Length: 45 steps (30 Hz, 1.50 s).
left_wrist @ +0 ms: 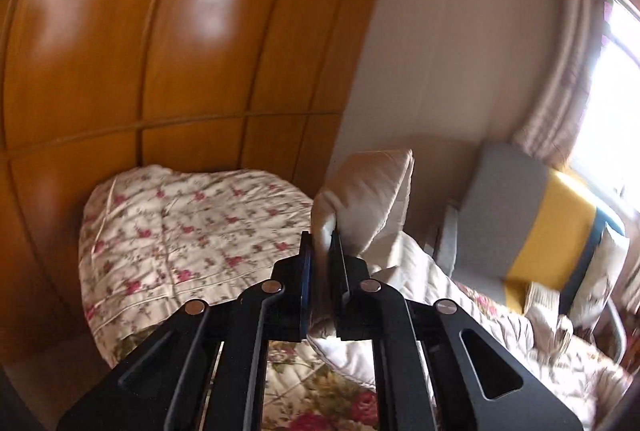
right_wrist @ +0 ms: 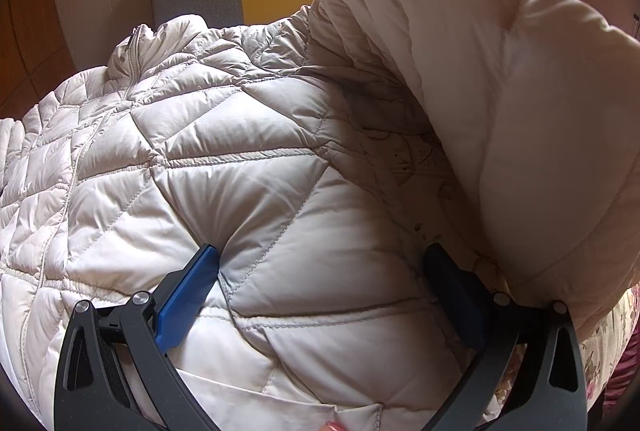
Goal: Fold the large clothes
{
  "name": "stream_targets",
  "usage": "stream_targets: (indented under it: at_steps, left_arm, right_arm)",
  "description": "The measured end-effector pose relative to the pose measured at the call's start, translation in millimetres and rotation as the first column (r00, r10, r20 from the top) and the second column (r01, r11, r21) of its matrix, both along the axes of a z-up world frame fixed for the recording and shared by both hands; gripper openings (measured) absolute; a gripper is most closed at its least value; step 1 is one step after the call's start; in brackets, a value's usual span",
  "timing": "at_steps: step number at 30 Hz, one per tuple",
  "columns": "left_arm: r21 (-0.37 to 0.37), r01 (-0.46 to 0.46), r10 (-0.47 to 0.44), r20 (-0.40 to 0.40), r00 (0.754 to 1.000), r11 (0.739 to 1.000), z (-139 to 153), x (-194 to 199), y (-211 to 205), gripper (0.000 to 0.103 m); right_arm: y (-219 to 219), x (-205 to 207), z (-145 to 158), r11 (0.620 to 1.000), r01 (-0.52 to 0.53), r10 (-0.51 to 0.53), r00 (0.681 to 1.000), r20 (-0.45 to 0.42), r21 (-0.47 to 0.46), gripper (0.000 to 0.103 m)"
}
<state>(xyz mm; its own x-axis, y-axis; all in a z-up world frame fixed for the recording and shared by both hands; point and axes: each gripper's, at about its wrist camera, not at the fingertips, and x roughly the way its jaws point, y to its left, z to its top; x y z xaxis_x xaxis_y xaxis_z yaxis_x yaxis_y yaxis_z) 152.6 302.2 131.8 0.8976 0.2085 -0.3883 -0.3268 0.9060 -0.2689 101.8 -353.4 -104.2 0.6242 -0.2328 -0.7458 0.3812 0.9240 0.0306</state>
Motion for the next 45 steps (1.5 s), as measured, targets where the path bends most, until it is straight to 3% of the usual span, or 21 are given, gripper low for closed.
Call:
stream_targets:
  at_steps: [2, 8, 10, 13, 15, 16, 17, 18, 23, 26, 30, 33, 36, 41, 45]
  left_arm:
    - [0.007, -0.016, 0.016, -0.014, 1.0, 1.0, -1.4, -2.9, 9.6, 0.0]
    - [0.008, 0.06, -0.058, -0.126, 0.99, 0.998, -37.4, 3.0, 5.6, 0.0]
    - [0.018, 0.025, -0.022, -0.152, 0.988, 1.0, -50.4, 7.2, 7.7, 0.0]
    - [0.015, -0.112, 0.113, -0.221, 0.969, 0.994, -68.7, 13.1, 22.8, 0.003]
    - [-0.06, -0.173, 0.152, -0.252, 0.956, 0.983, -78.7, 9.5, 29.6, 0.025]
    - [-0.09, -0.198, 0.17, -0.249, 0.953, 0.976, -82.0, 4.9, 30.2, 0.045]
    - [-0.106, -0.212, 0.182, -0.235, 0.955, 0.972, -83.4, 0.0, 26.6, 0.057]
    - [-0.113, -0.214, 0.186, -0.218, 0.958, 0.97, -85.5, -4.1, 23.1, 0.06]
    - [-0.084, -0.049, 0.034, -0.165, 0.986, 0.995, -90.4, -12.2, -45.8, 0.079]
    - [-0.073, 0.101, -0.111, -0.142, 0.984, 0.992, -94.4, -11.8, -99.3, 0.084]
    - [-0.061, 0.331, -0.337, -0.145, 0.93, 0.942, -104.6, -8.8, -180.1, 0.086]
    - [-0.043, 0.48, -0.48, -0.17, 0.861, 0.876, -119.7, -8.6, -238.0, 0.088]
    - [-0.026, 0.566, -0.558, -0.209, 0.803, 0.824, -138.8, -6.8, -274.1, 0.09]
    - [0.023, 0.592, -0.559, -0.3, 0.773, 0.805, -168.7, -4.7, -299.3, 0.09]
    - [0.018, 0.559, -0.521, -0.34, 0.783, 0.829, -188.9, -7.1, -291.1, 0.09]
  right_arm:
    - [2.4, -0.7, 0.0, 1.0, -0.004, 0.004, 1.0, -0.004, -0.016, 0.101]
    - [1.4, 1.4, -1.5, 1.0, -0.001, 0.0, 1.0, -0.01, -0.015, 0.101]
    - [0.9, 2.0, -2.0, 1.0, -0.001, 0.001, 1.0, -0.009, -0.01, 0.101]
    - [-0.3, 2.9, -2.0, 1.0, -0.003, 0.003, 1.0, -0.007, 0.002, 0.101]
    - [-1.1, 3.1, -2.2, 1.0, -0.002, 0.002, 1.0, -0.004, 0.009, 0.101]
    - [-0.7, 3.6, -2.3, 1.0, -0.002, 0.002, 1.0, -0.003, 0.01, 0.101]
    - [-0.6, 3.9, -2.3, 1.0, -0.001, 0.001, 1.0, -0.005, 0.007, 0.101]
    - [0.2, 4.2, -2.3, 1.0, 0.0, 0.0, 1.0, -0.007, 0.004, 0.101]
    - [-2.6, -2.2, 4.3, 1.0, 0.007, -0.007, 1.0, 0.0, 0.027, 0.101]
    - [-10.5, -23.8, 14.6, 0.994, 0.013, -0.02, 0.998, 0.061, 0.112, 0.101]
    - [-21.4, -63.0, 24.2, 0.984, 0.026, -0.047, 0.992, 0.119, 0.177, 0.101]
    - [-33.7, -93.4, 28.9, 0.978, 0.068, -0.099, 0.983, 0.152, 0.196, 0.101]
    - [-54.3, -119.4, 27.5, 0.952, 0.119, -0.169, 0.973, 0.159, 0.283, 0.101]
    - [-96.3, -158.8, 21.5, 0.89, 0.25, -0.333, 0.927, 0.17, 0.38, 0.101]
    - [-131.5, -177.7, 2.3, 0.783, 0.349, -0.465, 0.879, 0.11, 0.515, 0.101]
